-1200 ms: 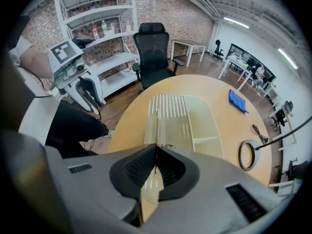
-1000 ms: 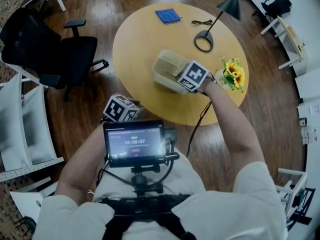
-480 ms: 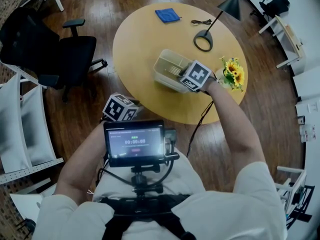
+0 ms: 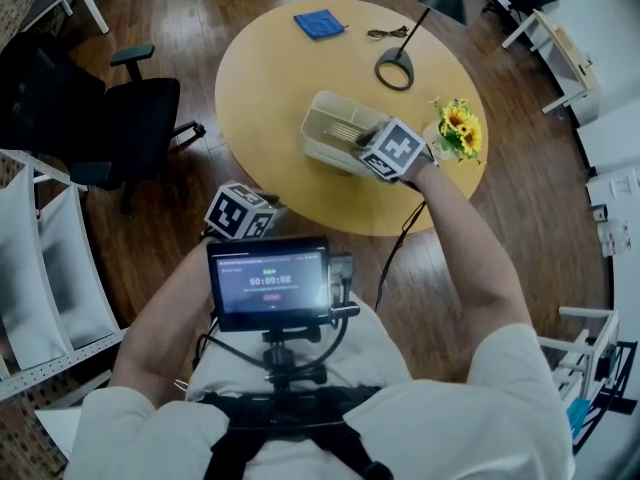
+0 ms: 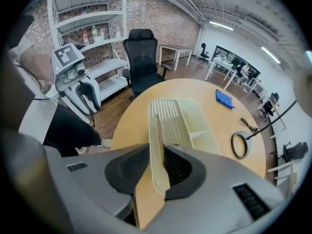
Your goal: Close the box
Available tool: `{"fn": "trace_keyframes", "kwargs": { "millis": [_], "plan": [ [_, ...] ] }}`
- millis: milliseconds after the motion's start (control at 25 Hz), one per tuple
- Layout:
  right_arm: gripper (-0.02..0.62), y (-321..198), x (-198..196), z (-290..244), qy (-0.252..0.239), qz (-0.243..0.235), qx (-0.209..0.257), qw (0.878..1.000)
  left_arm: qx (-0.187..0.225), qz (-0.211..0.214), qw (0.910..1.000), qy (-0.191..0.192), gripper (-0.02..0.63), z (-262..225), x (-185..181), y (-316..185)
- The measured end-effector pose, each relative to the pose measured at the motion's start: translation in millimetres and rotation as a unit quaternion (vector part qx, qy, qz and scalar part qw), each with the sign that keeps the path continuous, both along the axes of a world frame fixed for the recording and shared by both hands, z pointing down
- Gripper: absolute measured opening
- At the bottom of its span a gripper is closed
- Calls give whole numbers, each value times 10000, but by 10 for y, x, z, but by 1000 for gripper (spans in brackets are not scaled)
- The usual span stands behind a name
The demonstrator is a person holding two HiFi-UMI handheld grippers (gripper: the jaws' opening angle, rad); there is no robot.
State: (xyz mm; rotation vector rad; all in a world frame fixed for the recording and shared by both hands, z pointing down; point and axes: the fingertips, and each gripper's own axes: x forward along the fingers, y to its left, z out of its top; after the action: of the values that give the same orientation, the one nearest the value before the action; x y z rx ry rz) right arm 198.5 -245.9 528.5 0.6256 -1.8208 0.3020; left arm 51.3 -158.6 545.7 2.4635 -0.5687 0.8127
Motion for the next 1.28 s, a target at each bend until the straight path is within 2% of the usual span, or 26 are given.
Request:
{"fn": "trace_keyframes", "kwargs": {
  "millis": [200, 320, 480, 600, 680, 840, 1080, 1280],
  "plan": [
    [97, 234, -93, -70, -429, 778, 346, 9954, -1, 286, 9996, -12, 97, -1, -113, 79],
    [97, 458, -241, -99, -809, 1339, 544, 9862, 57, 459, 9989, 13, 98, -13, -273, 142],
    [97, 742, -276, -164, -1083, 1910, 818, 9722, 140, 646, 9978, 24, 97, -103, -367, 180],
    [97, 933, -286, -190, -1367, 2366, 1008, 9567, 196, 672, 9975, 118, 97, -116, -379, 167],
    [129, 1059, -321, -218, -1528, 2688, 1184, 9436, 234, 746, 9968, 139, 98, -118, -427, 178],
    [147, 1331, -459, -294, -1808, 3214, 1383, 9192, 299, 957, 9949, 101, 98, -233, -549, 260],
    [147, 1936, -1000, -272, -2087, 3898, 1568, 8831, 420, 1254, 9907, 329, 97, -358, -889, 547],
    [147, 2336, -1273, -205, -2160, 4384, 1578, 8580, 527, 1294, 9892, 431, 98, -414, -1072, 698]
  ]
}}
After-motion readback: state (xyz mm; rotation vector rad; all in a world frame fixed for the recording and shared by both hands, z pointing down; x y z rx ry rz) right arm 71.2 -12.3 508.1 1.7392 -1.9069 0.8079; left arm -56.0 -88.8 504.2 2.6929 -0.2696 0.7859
